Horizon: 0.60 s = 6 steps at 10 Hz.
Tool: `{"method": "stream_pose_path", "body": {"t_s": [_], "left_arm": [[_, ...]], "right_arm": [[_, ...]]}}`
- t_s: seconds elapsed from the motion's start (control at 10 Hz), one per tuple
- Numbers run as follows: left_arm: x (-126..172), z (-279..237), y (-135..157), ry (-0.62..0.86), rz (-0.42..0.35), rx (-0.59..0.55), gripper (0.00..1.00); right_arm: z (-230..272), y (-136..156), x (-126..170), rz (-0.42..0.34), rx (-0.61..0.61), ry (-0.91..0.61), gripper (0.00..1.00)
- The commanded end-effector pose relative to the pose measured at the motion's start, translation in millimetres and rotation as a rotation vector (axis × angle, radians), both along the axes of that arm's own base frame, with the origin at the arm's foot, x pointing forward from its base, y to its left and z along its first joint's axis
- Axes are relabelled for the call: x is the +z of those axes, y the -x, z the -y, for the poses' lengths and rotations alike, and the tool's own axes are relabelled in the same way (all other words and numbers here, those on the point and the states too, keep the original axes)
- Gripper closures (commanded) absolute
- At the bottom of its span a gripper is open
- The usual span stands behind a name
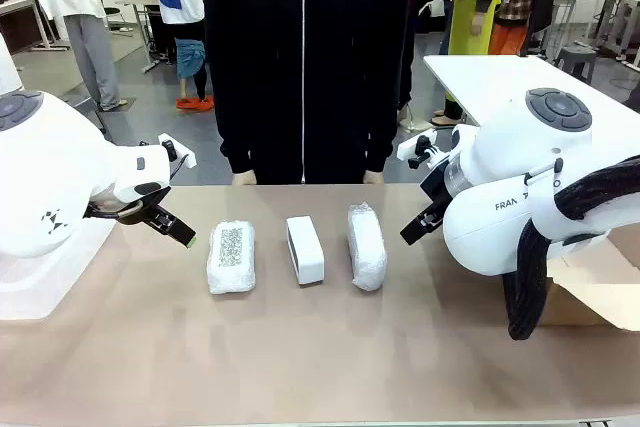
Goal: Separate and place wrapped and unwrapped clocks.
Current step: Pick up the Digital clock indicated by the person.
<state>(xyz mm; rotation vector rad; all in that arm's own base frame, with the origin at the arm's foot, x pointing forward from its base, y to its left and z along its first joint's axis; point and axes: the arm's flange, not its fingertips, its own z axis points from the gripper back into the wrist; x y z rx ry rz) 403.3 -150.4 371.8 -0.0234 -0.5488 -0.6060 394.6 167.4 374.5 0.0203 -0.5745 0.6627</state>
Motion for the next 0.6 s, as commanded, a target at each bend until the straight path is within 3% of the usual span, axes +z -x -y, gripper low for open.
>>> {"method": "stream_pose_path", "body": {"t_s": [0.0,0.5], "left_arm": [[-0.1,0.0,0.1,0.0,0.0,0.0,0.0],[-0.1,0.0,0.1,0.0,0.0,0.0,0.0]], "right_arm": [[0.0,0.0,0.0,0.0,0.0,0.0,0.0],[0.0,0.0,0.0,0.0,0.0,0.0,0.0]]}}
